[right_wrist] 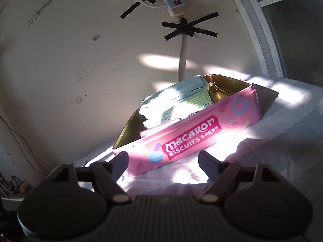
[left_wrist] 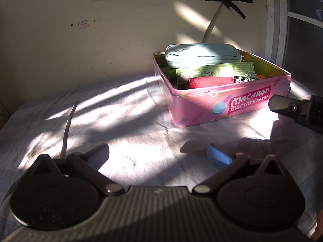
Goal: Organize objects
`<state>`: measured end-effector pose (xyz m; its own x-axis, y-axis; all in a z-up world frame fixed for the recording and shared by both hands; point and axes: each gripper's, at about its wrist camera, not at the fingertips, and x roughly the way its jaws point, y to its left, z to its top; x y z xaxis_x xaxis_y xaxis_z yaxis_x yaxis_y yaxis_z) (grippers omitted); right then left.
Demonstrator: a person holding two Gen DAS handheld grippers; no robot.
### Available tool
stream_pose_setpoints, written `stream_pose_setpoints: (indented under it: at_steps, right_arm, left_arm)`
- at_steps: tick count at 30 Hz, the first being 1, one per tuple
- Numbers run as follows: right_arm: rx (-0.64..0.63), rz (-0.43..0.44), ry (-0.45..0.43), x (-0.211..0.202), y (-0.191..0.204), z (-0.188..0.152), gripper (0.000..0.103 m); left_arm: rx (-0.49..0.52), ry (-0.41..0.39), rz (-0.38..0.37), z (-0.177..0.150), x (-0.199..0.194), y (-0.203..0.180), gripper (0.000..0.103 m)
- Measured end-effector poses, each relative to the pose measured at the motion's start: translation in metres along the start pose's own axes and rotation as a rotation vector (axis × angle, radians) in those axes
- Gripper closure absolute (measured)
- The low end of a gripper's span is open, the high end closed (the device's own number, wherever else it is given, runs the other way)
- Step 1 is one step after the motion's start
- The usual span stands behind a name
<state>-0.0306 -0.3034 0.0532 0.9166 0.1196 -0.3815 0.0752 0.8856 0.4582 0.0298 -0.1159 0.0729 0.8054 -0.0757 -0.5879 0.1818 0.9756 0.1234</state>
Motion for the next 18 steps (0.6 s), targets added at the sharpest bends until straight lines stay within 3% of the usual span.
stream_pose_setpoints:
  at_steps: [18]
  right_arm:
    - [0.004,-0.003,-0.003,-0.0010,0.0027,-0.0021,0.021]
  left_arm:
    - [-0.018,0.042,0.020,-0.0062,-0.0001,-0.0001,0.000]
